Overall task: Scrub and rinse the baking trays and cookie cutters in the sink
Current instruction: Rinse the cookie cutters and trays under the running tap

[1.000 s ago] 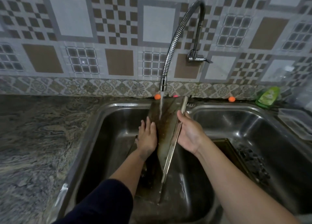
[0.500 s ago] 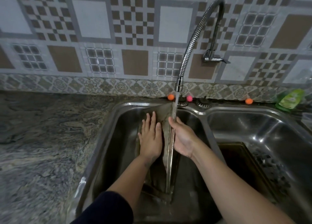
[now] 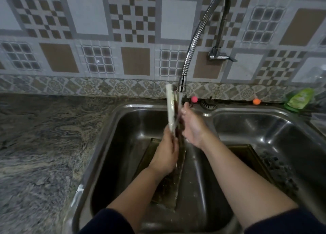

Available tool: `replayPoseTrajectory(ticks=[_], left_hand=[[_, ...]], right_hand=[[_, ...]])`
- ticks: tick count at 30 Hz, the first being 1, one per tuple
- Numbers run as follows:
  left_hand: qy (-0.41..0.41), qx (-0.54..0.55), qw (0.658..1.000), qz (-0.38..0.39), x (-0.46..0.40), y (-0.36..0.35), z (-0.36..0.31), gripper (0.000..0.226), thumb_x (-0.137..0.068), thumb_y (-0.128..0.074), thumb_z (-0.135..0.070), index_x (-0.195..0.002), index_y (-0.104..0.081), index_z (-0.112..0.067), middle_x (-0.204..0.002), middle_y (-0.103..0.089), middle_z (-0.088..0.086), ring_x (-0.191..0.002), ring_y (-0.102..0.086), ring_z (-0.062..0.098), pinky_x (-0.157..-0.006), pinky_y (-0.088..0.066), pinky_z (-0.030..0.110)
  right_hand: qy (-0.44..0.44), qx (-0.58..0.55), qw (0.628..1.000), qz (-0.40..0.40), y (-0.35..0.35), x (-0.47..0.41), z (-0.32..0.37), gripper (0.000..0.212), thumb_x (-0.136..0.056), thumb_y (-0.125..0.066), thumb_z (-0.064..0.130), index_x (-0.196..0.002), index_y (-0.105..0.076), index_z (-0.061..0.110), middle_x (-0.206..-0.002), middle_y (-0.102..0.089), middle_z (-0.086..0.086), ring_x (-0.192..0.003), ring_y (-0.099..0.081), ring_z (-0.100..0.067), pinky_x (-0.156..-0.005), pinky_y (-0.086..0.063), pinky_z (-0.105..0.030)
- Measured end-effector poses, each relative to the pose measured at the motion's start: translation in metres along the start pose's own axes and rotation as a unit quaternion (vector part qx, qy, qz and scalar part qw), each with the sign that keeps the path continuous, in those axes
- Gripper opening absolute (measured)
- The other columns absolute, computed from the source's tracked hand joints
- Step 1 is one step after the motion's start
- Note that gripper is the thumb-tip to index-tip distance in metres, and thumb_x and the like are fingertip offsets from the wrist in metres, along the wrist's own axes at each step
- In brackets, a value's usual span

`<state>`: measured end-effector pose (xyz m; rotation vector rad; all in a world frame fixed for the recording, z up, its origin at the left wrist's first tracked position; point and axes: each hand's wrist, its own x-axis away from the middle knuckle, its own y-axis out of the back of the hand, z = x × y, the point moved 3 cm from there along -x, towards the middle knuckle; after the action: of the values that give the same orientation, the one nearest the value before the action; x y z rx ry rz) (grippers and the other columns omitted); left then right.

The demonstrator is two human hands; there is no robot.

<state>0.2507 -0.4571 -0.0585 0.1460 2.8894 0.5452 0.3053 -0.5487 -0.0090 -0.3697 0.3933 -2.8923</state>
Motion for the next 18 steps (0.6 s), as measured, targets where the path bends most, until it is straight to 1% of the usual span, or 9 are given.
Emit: replayPoseTrajectory(ticks=[2,3,5,6,7,9,11,14,18], left_hand=[[0.036,0.085,0.993,-0.072,0.006,0.009,0.004,0.038,-0.104,-0.033,-0.017,-0.142,-0.030,-0.022,-0.120,-0.054,-0.017,-0.114,-0.053,0.000,-0.090,-0.041,0.009],[0.064,0.130,0.983,-0.110,0.007,0.014,0.009,0.037,-0.105,-0.031,-0.017,-0.141,-0.035,-0.019,-0.121,-0.056,-0.012,-0.115,-0.054,0.004,-0.091,-0.042,0.012],[0.133,0.218,0.954,-0.157,0.008,0.022,0.017,0.033,-0.105,-0.028,-0.017,-0.133,-0.047,-0.017,-0.118,-0.060,-0.002,-0.116,-0.057,0.015,-0.094,-0.046,0.024],[0.167,0.245,0.940,-0.169,0.010,0.026,0.020,0.032,-0.106,-0.027,-0.018,-0.129,-0.049,-0.016,-0.113,-0.061,-0.001,-0.113,-0.058,0.017,-0.093,-0.046,0.027],[0.193,0.253,0.931,-0.178,0.014,0.030,0.023,0.032,-0.106,-0.026,-0.019,-0.129,-0.048,-0.015,-0.108,-0.060,-0.004,-0.109,-0.057,0.015,-0.091,-0.045,0.028],[0.208,0.217,0.937,-0.181,0.025,0.038,0.026,0.033,-0.106,-0.026,-0.020,-0.135,-0.044,-0.021,-0.101,-0.053,-0.013,-0.095,-0.052,0.003,-0.086,-0.039,0.025],[0.193,0.181,0.949,-0.169,0.033,0.041,0.027,0.035,-0.106,-0.027,-0.022,-0.137,-0.039,-0.033,-0.107,-0.051,-0.015,-0.088,-0.048,-0.006,-0.084,-0.037,0.024],[0.192,0.166,0.952,-0.172,0.032,0.040,0.030,0.042,-0.106,-0.027,-0.024,-0.145,-0.032,-0.035,-0.124,-0.048,-0.010,-0.103,-0.050,0.002,-0.091,-0.039,0.028],[0.173,0.164,0.966,-0.102,0.030,0.027,0.021,0.042,-0.106,-0.029,-0.026,-0.147,-0.031,-0.034,-0.132,-0.045,-0.012,-0.121,-0.045,0.007,-0.098,-0.038,0.027]], right_hand=[[0.054,0.182,0.982,-0.009,-0.007,-0.002,-0.014,0.047,-0.103,-0.026,0.039,-0.143,-0.043,0.019,-0.148,-0.038,0.001,-0.139,-0.031,-0.015,-0.109,-0.022,-0.029],[0.088,0.332,0.939,-0.003,-0.008,-0.004,-0.027,0.046,-0.104,-0.025,0.036,-0.146,-0.038,0.021,-0.155,-0.027,0.000,-0.145,-0.020,-0.016,-0.114,-0.015,-0.031],[0.112,0.582,0.805,0.043,-0.007,-0.001,-0.064,0.047,-0.104,-0.024,0.035,-0.151,-0.017,0.037,-0.162,0.003,0.003,-0.148,0.007,-0.017,-0.119,0.001,-0.045],[0.104,0.646,0.752,0.078,-0.007,0.007,-0.081,0.050,-0.104,-0.025,0.037,-0.149,-0.005,0.045,-0.159,0.018,0.008,-0.145,0.021,-0.015,-0.117,0.009,-0.047],[0.093,0.675,0.724,0.109,-0.005,0.015,-0.095,0.052,-0.103,-0.024,0.041,-0.146,0.003,0.052,-0.155,0.029,0.013,-0.141,0.031,-0.011,-0.114,0.016,-0.046],[0.065,0.692,0.708,0.128,0.006,0.027,-0.107,0.052,-0.101,-0.021,0.050,-0.140,0.011,0.060,-0.148,0.038,0.019,-0.136,0.037,-0.008,-0.111,0.020,-0.046],[0.037,0.709,0.697,0.100,0.023,0.022,-0.103,0.052,-0.097,-0.018,0.060,-0.137,0.014,0.063,-0.147,0.039,0.017,-0.137,0.037,-0.014,-0.114,0.017,-0.049],[0.026,0.742,0.667,0.067,0.030,0.004,-0.087,0.057,-0.092,-0.013,0.068,-0.141,0.013,0.059,-0.152,0.034,0.010,-0.141,0.031,-0.022,-0.118,0.009,-0.049],[0.083,0.771,0.632,-0.020,-0.001,-0.021,-0.060,0.057,-0.099,-0.011,0.055,-0.151,0.002,0.039,-0.157,0.022,0.006,-0.144,0.023,-0.024,-0.115,0.012,-0.056]])
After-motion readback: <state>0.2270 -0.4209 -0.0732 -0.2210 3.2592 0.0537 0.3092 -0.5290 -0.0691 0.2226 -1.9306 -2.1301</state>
